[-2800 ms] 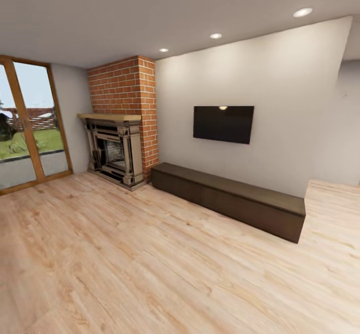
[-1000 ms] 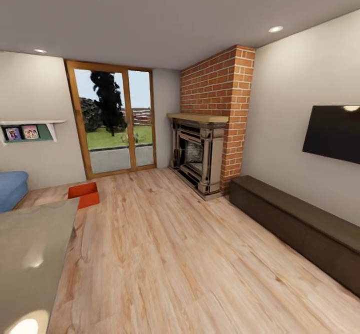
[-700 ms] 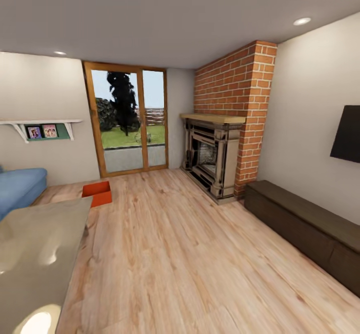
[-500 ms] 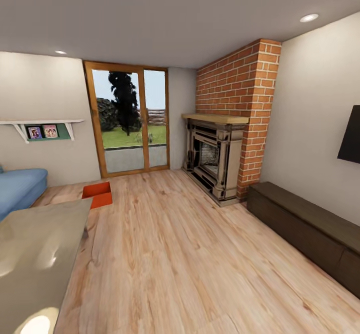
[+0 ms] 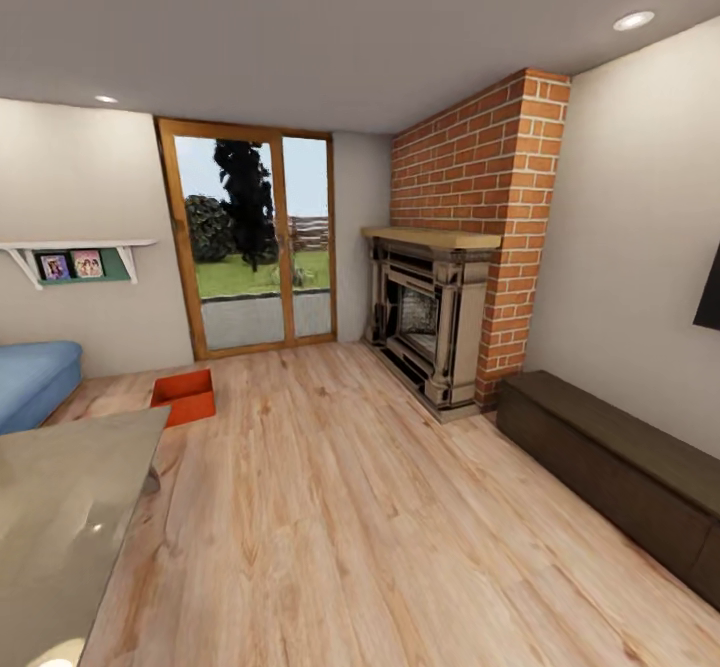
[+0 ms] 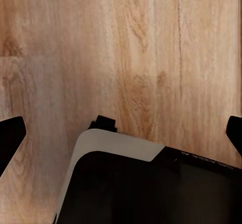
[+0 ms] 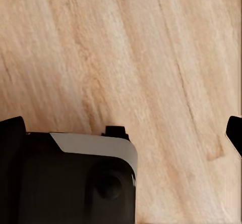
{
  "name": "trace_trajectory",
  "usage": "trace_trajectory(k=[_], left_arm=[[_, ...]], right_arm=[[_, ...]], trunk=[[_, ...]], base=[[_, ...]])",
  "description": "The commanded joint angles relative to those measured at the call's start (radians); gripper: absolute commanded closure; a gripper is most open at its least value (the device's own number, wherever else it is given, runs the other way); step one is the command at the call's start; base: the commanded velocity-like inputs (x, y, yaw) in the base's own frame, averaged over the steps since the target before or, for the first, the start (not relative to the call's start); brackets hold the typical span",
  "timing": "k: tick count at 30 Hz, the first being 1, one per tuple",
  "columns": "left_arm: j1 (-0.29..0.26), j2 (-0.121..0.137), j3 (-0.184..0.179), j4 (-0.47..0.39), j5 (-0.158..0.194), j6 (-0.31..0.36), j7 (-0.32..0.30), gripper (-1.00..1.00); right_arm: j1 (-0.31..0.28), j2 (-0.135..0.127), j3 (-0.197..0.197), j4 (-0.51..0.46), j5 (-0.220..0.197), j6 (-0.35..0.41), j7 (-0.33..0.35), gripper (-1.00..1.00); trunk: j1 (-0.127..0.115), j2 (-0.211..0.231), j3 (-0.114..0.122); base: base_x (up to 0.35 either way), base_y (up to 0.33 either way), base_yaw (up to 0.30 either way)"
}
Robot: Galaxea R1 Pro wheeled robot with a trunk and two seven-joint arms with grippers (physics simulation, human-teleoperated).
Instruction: Move the two storage containers from the living room to the garage. In the garage, place one container on the floor and stack the other container on top of it (either order is fine).
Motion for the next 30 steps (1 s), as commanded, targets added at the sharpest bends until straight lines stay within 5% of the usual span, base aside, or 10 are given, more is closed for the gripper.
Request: trace_trajectory(k=[1, 14, 30], left_arm=[[-0.001, 0.0, -0.009, 0.0, 0.007, -0.002, 0.003, -1.0], [-0.001, 0.003, -0.009, 0.0, 0.008, 0.004, -0.006, -1.0], [-0.001, 0.002, -0.008, 0.0, 0.008, 0.005, -0.007, -1.0]], right_arm=[[-0.002, 0.0, -0.008, 0.003, 0.01, -0.005, -0.005, -1.0], [-0.002, 0.002, -0.009, 0.003, 0.009, -0.006, -0.012, -1.0], [-0.002, 0.001, -0.009, 0.003, 0.01, -0.005, -0.014, -1.0]], trunk=[[0.001, -0.001, -0.001], [0.001, -0.001, -0.001], [0.001, -0.001, -0.001]], base=[[0.314, -0.101, 0.0], [0.314, -0.102, 0.013], [0.315, -0.084, 0.249]])
